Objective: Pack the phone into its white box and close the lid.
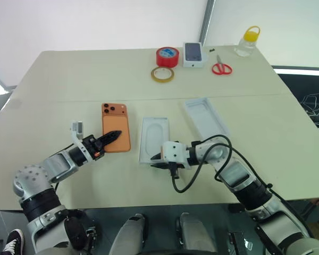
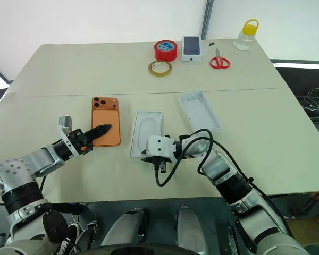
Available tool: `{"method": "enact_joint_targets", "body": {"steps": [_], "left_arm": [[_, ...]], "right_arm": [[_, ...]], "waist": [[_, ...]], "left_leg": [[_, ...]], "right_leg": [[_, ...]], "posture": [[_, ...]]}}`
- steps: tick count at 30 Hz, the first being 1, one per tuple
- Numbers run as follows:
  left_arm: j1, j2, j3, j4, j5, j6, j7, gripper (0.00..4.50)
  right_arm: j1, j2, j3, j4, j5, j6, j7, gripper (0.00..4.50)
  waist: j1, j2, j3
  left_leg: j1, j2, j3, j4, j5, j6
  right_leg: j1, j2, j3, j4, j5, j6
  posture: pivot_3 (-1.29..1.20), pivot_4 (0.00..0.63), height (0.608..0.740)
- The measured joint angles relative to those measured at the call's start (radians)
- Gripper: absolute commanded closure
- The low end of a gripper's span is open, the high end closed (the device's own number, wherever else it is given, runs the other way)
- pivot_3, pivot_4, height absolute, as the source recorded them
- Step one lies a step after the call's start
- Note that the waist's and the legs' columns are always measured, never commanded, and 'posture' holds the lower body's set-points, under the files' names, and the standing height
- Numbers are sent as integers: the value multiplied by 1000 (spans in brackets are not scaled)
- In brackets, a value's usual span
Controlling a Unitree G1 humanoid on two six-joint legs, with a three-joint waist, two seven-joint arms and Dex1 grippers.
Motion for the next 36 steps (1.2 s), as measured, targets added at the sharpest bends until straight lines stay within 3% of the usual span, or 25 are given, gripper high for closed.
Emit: {"method": "enact_joint_targets", "body": {"steps": [6, 14, 18, 21, 27, 32, 36], "left_arm": [[-3, 0, -9, 7, -20, -5, 18, 4500], [-42, -9, -42, 14, -50, -41, 47, 4500], [-41, -20, -74, 14, -50, -69, 59, 4500], [-35, -22, -89, 13, -50, -90, 60, 4500], [-24, -21, -157, 28, -49, -117, 50, 4500], [-39, 2, -211, 74, -27, -140, 22, 4500], [-57, 7, -256, 105, -8, -160, -8, 4500]], "right_arm": [[-2, 31, 0, -3, 0, 30, -13, 4475], [-103, 177, 19, 79, -68, 72, -145, 4475], [-99, 182, 36, 83, -102, 98, -171, 4475], [-74, 181, 36, 69, -98, 135, -164, 3493], [-61, 119, 23, -11, -75, 159, -121, 431], [-55, 42, -49, -113, 45, 231, -30, 431], [-58, -46, -125, -83, 74, 219, -20, 431]], "waist": [[-2, 0, 0], [-2, 0, 0], [3, 0, 0], [3, 0, 0], [-1, 0, 0], [1, 0, 0], [5, 0, 0]], "left_leg": [[0, 0, 0, 0, 0, 0], [0, 0, 0, 0, 1, -2], [0, 0, 0, 0, 1, -2], [0, 0, 0, 0, 1, -2], [0, 0, 0, 0, 1, -2], [0, 0, 0, 0, -1, 2], [0, 0, 0, 0, -1, 2]], "right_leg": [[0, 0, 0, 0, 0, 0], [0, 0, 0, 0, 0, 0], [0, 0, 0, -1, 0, 0], [0, 0, 0, -1, 0, 0], [0, 0, 0, -1, 0, 0], [0, 0, 0, -1, 0, 0], [1, 0, 0, -2, 0, 0]], "posture": [[0, 150, 740], [0, 150, 740], [0, 150, 740], [0, 150, 740], [0, 150, 740], [0, 150, 740], [0, 150, 740]]}}
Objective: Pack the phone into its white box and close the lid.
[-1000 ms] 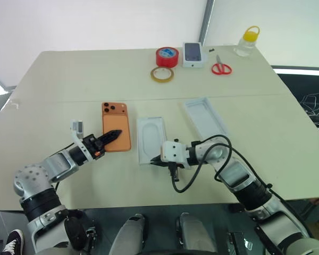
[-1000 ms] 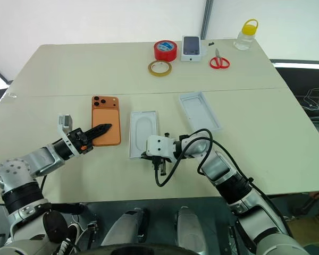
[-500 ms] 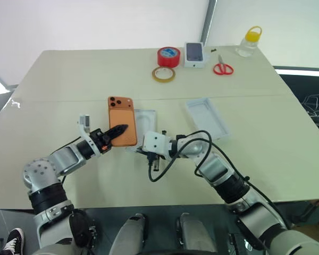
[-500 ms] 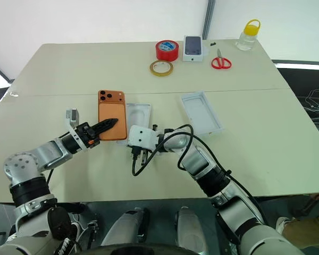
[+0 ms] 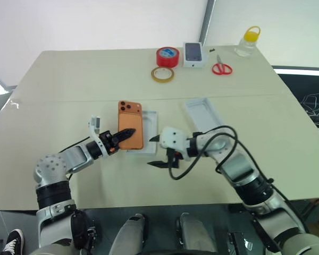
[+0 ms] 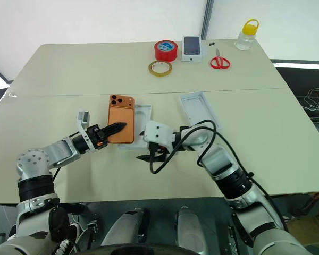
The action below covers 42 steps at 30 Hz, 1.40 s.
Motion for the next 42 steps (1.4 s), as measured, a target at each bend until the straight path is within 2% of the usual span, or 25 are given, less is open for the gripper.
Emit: {"method": "enact_joint_targets", "body": {"steps": [4, 6, 7, 8, 13, 14, 25, 32, 42], "left_arm": [[-15, -1, -43, 35, 26, -23, -24, 4500], [-23, -3, -54, 58, 31, -24, -32, 3507], [-27, -7, -54, 69, 32, -26, -35, 3255], [-30, -9, -54, 79, 32, -26, -36, 2808], [-58, -1, -77, 80, 43, -25, -65, 319], [-61, 1, -80, 75, 43, -24, -71, 75], [-31, 68, -92, -53, 54, 32, -39, 75], [-25, 44, -34, -85, 9, 92, 59, 75], [-48, 67, -61, -119, 36, 91, 105, 75]], "right_arm": [[-6, -56, -53, 101, -14, -22, -24, 431], [-6, -58, -57, 114, -19, -26, -34, 351], [-6, -55, -56, 115, -19, -32, -39, 351], [-6, -52, -55, 115, -20, -38, -43, 351], [-7, -37, -47, 116, -24, -42, -55, 351], [-7, -35, -47, 115, -24, -42, -57, 351], [-24, -11, -39, 131, -29, -60, -73, 351], [-31, 16, -33, 140, -36, -63, -76, 351], [-46, 42, -14, 166, -38, -75, -82, 351]], "waist": [[0, 0, 0], [-4, 0, 0], [-6, 0, 0], [-7, 0, 0], [-4, 0, 0], [-5, 0, 0], [-7, 0, 0], [-6, 0, 0], [-4, 0, 0]], "left_leg": [[0, 0, 0, 0, 0, 0], [0, 0, 0, -1, 0, 0], [0, 0, 0, -1, 0, -1], [0, 0, 0, -1, 0, -1], [0, 0, 0, 0, 1, -1], [0, 0, 0, 0, 1, -1], [1, 0, 0, 0, 1, -1], [1, 0, 0, 0, 1, -1], [1, 0, 0, 0, 1, -2]], "right_leg": [[0, 0, 0, 0, 0, 0], [-1, 0, 0, 0, 0, 0], [-1, 0, 0, 0, 0, 0], [-1, 0, 0, 0, 0, 0], [0, 0, 0, 0, 0, 0], [0, 0, 0, 0, 0, 0], [0, 0, 1, 1, 0, 0], [0, 0, 0, 0, 0, 0], [0, 0, 0, 0, 0, 0]], "posture": [[0, 150, 740], [0, 150, 740], [0, 150, 740], [0, 150, 740], [0, 150, 740], [0, 150, 740], [0, 150, 740], [0, 150, 740], [0, 150, 740]]}}
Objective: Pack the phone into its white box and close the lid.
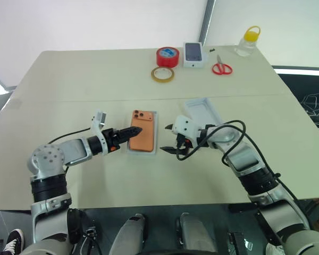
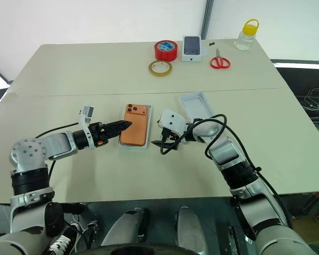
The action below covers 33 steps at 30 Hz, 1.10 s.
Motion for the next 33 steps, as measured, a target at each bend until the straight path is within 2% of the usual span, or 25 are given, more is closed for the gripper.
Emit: {"method": "enact_joint_targets", "body": {"steps": [8, 19, 22, 26, 28, 29, 33], "left_arm": [[5, 21, -33, -69, 7, 26, 8, 75], [-8, 83, 25, -79, -12, 61, 12, 75], [-6, 100, 20, -80, 37, -25, 14, 847], [51, 246, -130, -82, 281, -260, -24, 2874], [74, 258, -199, -82, 369, -374, -59, 3814], [88, 260, -245, -80, 424, -444, -81, 4352], [113, 254, -399, -53, 591, -682, -187, 4433]], "right_arm": [[-13, 6, 4, 6, 0, -10, -4, 351], [-32, 18, 4, 48, -1, -25, -18, 351], [-62, 34, -2, 94, -5, -31, -54, 1150], [-81, 31, -17, 153, -43, -73, -115, 3182], [-85, 41, -17, 177, -64, -89, -146, 4157], [-91, 55, -17, 193, -72, -95, -164, 4500], [-100, 79, 11, 223, -116, -125, -198, 4500]], "waist": [[-5, 0, 0], [-4, 0, 0], [-6, 0, 0], [-4, 0, 0], [2, 0, 0], [3, 0, 0], [17, 1, 0]], "left_leg": [[0, 0, 0, 0, 1, -1], [0, 0, 0, 0, 1, -1], [0, 0, 0, 0, 1, -2], [0, 0, 2, -2, 1, -2], [0, 0, 2, -2, 1, -2], [0, 0, 2, -2, 1, -2], [0, 0, 2, -3, 1, -2]], "right_leg": [[0, 0, 0, 0, 0, 0], [0, 0, 0, 0, 0, 0], [-1, 0, 0, 0, 0, 0], [-2, 0, 2, 0, 0, 0], [-1, 0, 1, -1, 0, 0], [-1, -1, 1, -1, 0, 0], [-2, -1, 1, -2, 0, 0]], "posture": [[0, 150, 740], [0, 150, 740], [0, 150, 740], [0, 150, 740], [0, 150, 740], [0, 150, 740], [0, 150, 740]]}}
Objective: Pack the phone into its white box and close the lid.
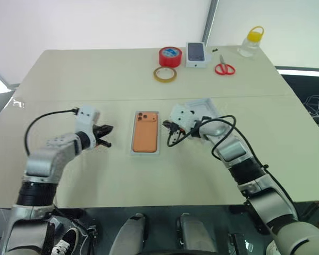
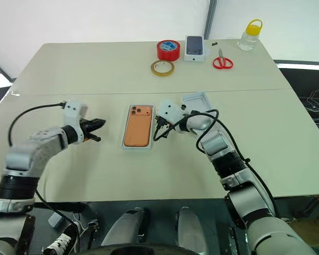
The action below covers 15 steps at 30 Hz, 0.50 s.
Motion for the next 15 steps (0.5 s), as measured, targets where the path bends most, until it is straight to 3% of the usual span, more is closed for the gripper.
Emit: {"method": "enact_joint_targets", "body": {"steps": [10, 15], "left_arm": [[0, -36, -107, 123, 194, -270, -132, 4433], [-2, -83, -110, 132, 216, -282, -169, 4433]], "right_arm": [[7, 10, 38, 25, -56, -37, -18, 4500], [20, 7, 38, 24, -61, -37, -4, 4500]], "waist": [[2, 0, 0], [6, 0, 0]], "left_leg": [[0, 0, 0, 0, 0, 1], [0, 0, 0, 1, -2, 4]], "right_leg": [[0, 0, 0, 0, 0, 0], [1, 0, -1, 0, 0, 0]], "posture": [[0, 150, 740], [0, 150, 740]]}}
